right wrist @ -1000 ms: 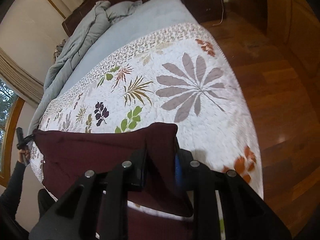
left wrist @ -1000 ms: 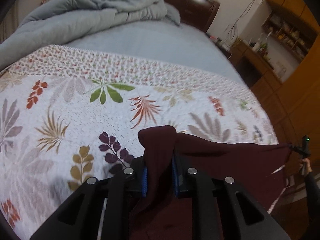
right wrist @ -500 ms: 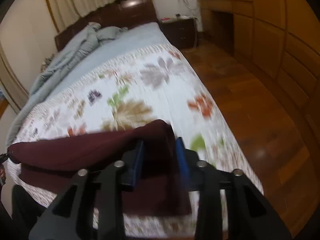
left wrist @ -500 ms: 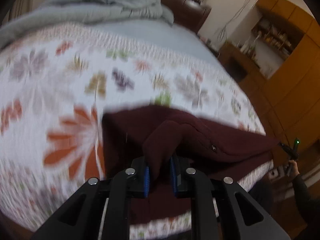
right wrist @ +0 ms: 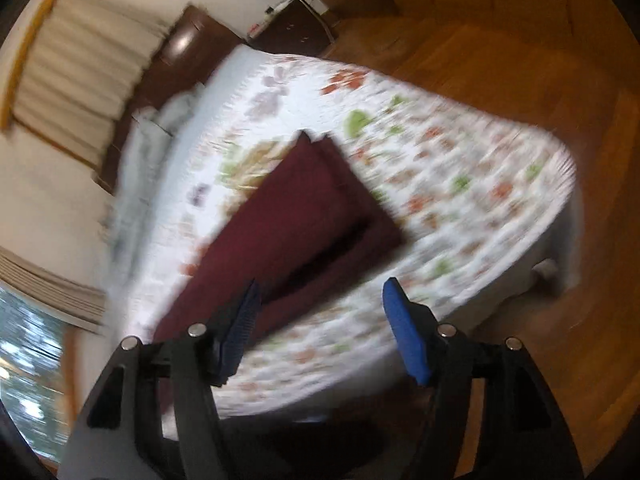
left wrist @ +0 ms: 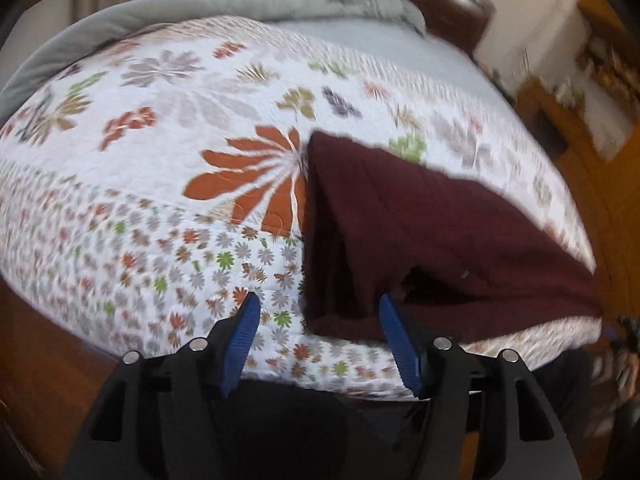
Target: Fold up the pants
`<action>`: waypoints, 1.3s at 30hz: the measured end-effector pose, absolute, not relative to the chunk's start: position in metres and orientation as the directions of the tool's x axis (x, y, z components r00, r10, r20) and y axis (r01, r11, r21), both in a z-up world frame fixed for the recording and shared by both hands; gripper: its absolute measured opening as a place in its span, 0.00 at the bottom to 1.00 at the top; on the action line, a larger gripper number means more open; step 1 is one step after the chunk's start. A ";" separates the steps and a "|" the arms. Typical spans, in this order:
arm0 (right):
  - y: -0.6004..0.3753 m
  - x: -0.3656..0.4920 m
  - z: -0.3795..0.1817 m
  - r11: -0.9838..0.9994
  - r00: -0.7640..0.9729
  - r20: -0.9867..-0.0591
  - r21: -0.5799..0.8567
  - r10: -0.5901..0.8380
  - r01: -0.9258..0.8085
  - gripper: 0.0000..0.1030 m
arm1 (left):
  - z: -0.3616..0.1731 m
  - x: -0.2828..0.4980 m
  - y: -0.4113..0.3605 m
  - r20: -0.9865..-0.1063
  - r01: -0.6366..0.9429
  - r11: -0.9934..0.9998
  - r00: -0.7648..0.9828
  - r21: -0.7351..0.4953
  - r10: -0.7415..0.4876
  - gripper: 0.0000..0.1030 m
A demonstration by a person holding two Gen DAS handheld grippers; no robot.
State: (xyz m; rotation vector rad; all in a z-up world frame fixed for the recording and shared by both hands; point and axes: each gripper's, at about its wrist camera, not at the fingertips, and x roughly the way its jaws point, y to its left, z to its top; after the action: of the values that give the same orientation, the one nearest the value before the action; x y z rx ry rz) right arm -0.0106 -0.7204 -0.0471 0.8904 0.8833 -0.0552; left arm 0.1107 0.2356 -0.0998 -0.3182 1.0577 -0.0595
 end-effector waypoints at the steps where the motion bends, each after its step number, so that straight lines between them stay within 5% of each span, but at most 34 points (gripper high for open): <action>1: -0.716 -0.008 -0.047 0.632 0.666 -0.672 0.677 0.323 0.377 0.63 | -0.093 0.104 0.237 -0.831 -0.119 0.944 0.518 -0.307 -0.205 0.62; 10: -0.716 0.039 -0.071 0.485 0.694 -0.622 0.762 0.362 0.429 0.63 | -0.093 0.104 0.239 -0.634 -0.219 0.679 0.628 -0.700 -0.451 0.74; 18: -0.715 0.050 -0.077 0.487 0.690 -0.633 0.752 0.350 0.443 0.64 | -0.135 0.131 0.215 -0.587 -0.311 0.506 0.546 -0.804 -0.597 0.74; 24: -0.718 0.049 -0.080 0.481 0.696 -0.628 0.757 0.348 0.443 0.65 | -0.169 0.155 0.208 -0.712 -0.441 0.560 0.457 -0.702 -0.533 0.74; 26: -0.718 0.050 -0.079 0.493 0.694 -0.630 0.753 0.348 0.436 0.66 | -0.166 0.163 0.206 -0.716 -0.423 0.581 0.485 -0.695 -0.503 0.70; 28: -0.719 0.053 -0.080 0.497 0.694 -0.630 0.752 0.348 0.433 0.67 | -0.154 0.172 0.200 -0.730 -0.357 0.664 0.523 -0.657 -0.440 0.32; 30: -0.720 0.054 -0.082 0.492 0.698 -0.625 0.757 0.350 0.430 0.67 | -0.138 0.168 0.195 -0.613 -0.203 0.673 0.649 -0.711 -0.451 0.23; 33: -0.720 0.055 -0.085 0.491 0.705 -0.615 0.763 0.353 0.421 0.67 | -0.124 0.150 0.192 -0.516 -0.078 0.726 0.754 -0.684 -0.405 0.21; 39: -0.724 0.050 -0.088 0.466 0.715 -0.602 0.778 0.357 0.422 0.67 | -0.187 0.132 0.196 -0.622 -0.303 0.602 0.649 -0.739 -0.437 0.25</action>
State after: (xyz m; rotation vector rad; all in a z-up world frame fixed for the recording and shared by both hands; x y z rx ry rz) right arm 0.0496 -0.7244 -0.0878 1.1204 0.8183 -0.0462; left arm 0.1324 0.1964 -0.1870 -0.9555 0.8963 -0.0908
